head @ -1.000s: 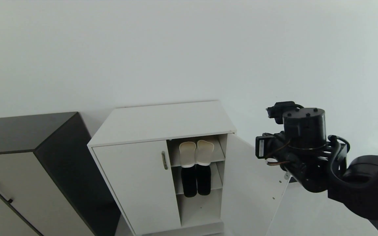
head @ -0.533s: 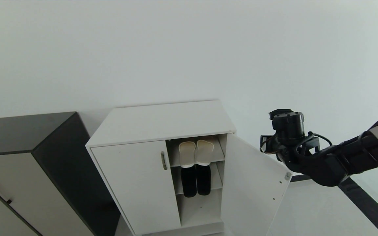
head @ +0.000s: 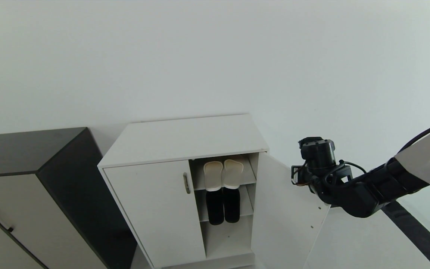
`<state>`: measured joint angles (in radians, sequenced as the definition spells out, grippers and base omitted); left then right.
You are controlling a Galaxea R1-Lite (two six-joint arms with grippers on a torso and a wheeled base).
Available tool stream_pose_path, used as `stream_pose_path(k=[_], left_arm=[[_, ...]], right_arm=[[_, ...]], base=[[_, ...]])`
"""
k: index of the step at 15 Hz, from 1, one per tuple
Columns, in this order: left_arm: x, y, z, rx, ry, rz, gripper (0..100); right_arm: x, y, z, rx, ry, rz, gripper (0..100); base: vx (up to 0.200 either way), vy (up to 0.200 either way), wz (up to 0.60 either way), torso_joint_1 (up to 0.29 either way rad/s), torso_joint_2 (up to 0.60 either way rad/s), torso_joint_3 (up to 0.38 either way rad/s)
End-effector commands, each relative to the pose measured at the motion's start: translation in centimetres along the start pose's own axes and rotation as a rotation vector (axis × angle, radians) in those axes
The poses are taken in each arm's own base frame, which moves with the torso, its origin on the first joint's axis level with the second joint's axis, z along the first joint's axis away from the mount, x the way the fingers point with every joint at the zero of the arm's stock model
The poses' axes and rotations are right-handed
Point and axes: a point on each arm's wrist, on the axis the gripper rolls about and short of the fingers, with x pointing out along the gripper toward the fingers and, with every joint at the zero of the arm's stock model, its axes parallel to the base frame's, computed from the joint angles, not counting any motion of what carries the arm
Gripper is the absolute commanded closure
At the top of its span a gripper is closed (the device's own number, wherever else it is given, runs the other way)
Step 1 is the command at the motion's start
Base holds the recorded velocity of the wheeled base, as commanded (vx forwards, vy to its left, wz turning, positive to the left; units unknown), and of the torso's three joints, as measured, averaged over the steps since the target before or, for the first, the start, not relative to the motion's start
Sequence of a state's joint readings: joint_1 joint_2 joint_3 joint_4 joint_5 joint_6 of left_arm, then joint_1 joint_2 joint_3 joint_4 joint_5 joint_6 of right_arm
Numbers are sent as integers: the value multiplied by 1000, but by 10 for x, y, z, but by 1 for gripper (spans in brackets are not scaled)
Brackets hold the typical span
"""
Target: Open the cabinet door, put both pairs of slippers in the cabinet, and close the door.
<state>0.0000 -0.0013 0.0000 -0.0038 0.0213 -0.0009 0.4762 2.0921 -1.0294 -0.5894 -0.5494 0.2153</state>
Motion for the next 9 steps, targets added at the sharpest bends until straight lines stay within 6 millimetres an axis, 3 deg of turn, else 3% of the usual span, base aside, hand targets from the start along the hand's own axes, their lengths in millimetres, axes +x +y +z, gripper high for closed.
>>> stream_pose_path(k=[1, 9], left_arm=[[0, 0, 0, -1, 1, 2, 100], [0, 0, 0, -1, 1, 0, 100]], right_arm=[[0, 1, -5, -10, 12, 1, 100], [-12, 10, -16, -48, 38, 36, 100]], base=[[0, 0, 0, 0, 0, 0], [0, 0, 0, 0, 0, 0]])
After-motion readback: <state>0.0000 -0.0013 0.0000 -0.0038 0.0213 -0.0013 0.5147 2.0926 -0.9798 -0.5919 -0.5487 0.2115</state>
